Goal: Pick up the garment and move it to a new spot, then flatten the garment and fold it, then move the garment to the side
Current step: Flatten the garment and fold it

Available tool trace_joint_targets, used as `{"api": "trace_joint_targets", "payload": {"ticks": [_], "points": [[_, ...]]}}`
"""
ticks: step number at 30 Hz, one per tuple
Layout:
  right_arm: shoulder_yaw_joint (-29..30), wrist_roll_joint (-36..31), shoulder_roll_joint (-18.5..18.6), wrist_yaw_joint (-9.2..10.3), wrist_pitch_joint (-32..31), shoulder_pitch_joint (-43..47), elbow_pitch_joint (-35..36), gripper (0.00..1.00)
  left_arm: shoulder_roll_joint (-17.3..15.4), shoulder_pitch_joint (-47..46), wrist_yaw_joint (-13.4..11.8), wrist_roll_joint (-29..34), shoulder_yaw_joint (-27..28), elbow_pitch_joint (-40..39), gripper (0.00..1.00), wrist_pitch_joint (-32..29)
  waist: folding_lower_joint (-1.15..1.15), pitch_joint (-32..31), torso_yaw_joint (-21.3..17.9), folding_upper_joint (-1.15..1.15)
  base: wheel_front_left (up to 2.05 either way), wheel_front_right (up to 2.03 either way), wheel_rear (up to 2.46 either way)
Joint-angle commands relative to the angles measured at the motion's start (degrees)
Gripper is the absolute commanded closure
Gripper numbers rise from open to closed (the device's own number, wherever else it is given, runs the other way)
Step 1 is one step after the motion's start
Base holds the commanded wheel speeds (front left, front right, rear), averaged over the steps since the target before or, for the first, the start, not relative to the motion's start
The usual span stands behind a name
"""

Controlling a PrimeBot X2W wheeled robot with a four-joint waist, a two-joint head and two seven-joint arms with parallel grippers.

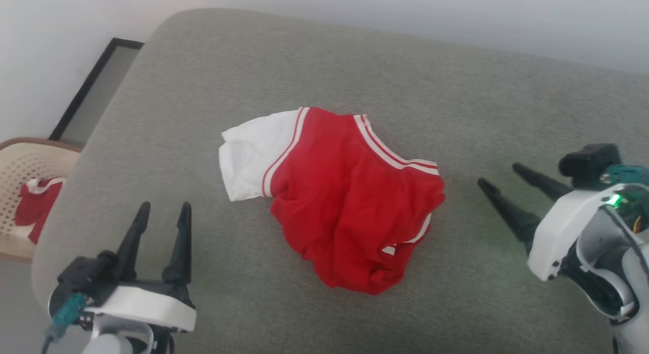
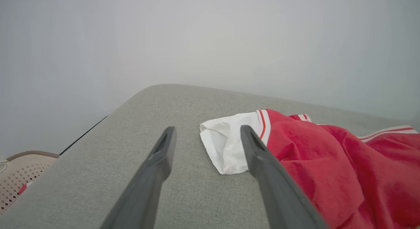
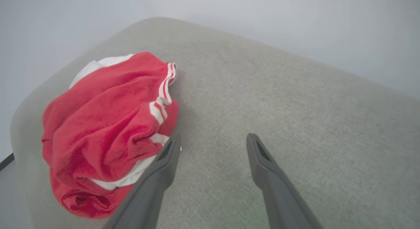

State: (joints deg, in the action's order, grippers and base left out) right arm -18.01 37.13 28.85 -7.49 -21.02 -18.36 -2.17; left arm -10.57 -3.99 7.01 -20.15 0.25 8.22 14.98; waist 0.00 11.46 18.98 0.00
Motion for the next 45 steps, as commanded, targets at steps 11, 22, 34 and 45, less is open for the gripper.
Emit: {"api": "trace_joint_targets", "payload": {"ticks": [11, 22, 34, 45], "points": [[11.91, -5.99, -6.23, 0.01, 13.03, 1.25, -0.49, 0.0, -7.02, -6.83, 0.37, -1.29, -1.57, -1.41, 0.0, -4.96, 0.0, 0.75, -8.9, 0.0, 0.0, 0.0, 0.0], [20.97, -10.45, -11.87, 0.01, 19.69, 1.99, -0.71, 0.0, -14.26, -14.79, 0.37, -3.58, -2.36, 4.05, 0.0, -19.72, 0.0, 3.34, -17.36, 0.0, 0.0, 0.0, 0.0], [23.17, -10.77, -14.46, 0.01, 20.46, 2.99, -0.24, 0.0, -19.02, -20.45, -3.69, -8.38, -0.16, 17.49, 0.0, -40.42, 0.0, 6.34, -21.81, 0.0, 0.0, 0.0, 0.0], [23.26, -10.5, -14.62, 0.01, 19.87, 2.04, -0.49, 0.0, -17.84, -22.54, -6.7, -10.88, -0.37, 22.67, 0.0, -49.34, 0.0, 7.48, -22.29, 0.0, 0.0, 0.0, 0.0]]}}
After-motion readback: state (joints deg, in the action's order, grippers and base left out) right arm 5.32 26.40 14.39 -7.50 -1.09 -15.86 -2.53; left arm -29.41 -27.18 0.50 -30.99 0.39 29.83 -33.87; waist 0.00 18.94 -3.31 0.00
